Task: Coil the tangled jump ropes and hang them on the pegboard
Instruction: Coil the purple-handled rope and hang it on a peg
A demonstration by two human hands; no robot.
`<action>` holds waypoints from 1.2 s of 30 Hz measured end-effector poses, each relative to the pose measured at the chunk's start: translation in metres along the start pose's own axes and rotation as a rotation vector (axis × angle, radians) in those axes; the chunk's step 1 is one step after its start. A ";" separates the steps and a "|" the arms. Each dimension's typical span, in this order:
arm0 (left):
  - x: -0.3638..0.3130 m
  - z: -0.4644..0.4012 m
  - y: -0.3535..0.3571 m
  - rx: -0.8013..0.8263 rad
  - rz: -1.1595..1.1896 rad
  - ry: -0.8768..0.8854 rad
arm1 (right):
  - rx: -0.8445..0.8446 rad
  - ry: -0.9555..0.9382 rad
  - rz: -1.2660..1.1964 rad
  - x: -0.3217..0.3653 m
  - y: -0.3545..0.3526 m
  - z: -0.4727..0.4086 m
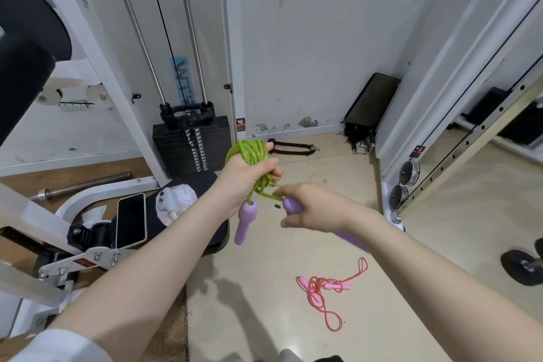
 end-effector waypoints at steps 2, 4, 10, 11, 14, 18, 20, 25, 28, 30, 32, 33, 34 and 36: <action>-0.002 0.000 0.003 0.047 -0.142 0.004 | -0.094 -0.007 0.152 0.002 -0.011 0.002; -0.004 0.001 0.005 0.069 -0.220 0.002 | -0.149 -0.007 0.453 0.007 -0.019 0.005; -0.002 -0.002 0.001 0.073 -0.171 -0.028 | -0.714 -0.177 0.793 0.010 -0.023 0.009; 0.000 -0.002 0.001 0.077 -0.042 -0.050 | -0.841 -0.223 0.765 0.010 -0.024 0.012; 0.002 0.003 0.005 0.132 0.206 -0.146 | -0.954 -0.311 0.643 0.015 -0.023 0.015; -0.003 0.009 0.014 0.304 0.322 -0.245 | -0.867 -0.300 0.288 0.011 -0.031 0.010; -0.009 0.014 0.020 0.455 0.356 -0.269 | -0.737 -0.288 0.093 0.001 -0.031 0.007; -0.010 0.025 0.024 0.808 0.279 -0.325 | -0.416 -0.289 0.069 0.002 -0.035 0.011; -0.010 0.028 0.025 0.907 0.220 -0.377 | -0.333 -0.239 0.246 0.010 -0.037 0.017; -0.013 0.028 0.025 0.906 0.195 -0.382 | -0.347 -0.252 0.181 0.014 -0.036 0.019; -0.016 0.027 0.026 0.884 0.196 -0.399 | -0.359 -0.246 0.114 0.014 -0.035 0.017; -0.017 0.027 0.026 0.868 0.191 -0.404 | -0.367 -0.232 0.099 0.012 -0.035 0.016; -0.018 0.026 0.026 0.847 0.173 -0.398 | -0.380 -0.218 0.094 0.010 -0.035 0.014; -0.019 0.022 0.025 0.777 0.069 -0.359 | -0.416 -0.212 0.117 0.007 -0.036 0.012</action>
Point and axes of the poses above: each hand's wrist, its own z-axis away from the middle knuckle, its own y-axis out of the palm, x = y × z, the point moved 4 cm from there along -z, towards the middle knuckle, and after that the axes turned 3 degrees about y, right-handed, at the moved point
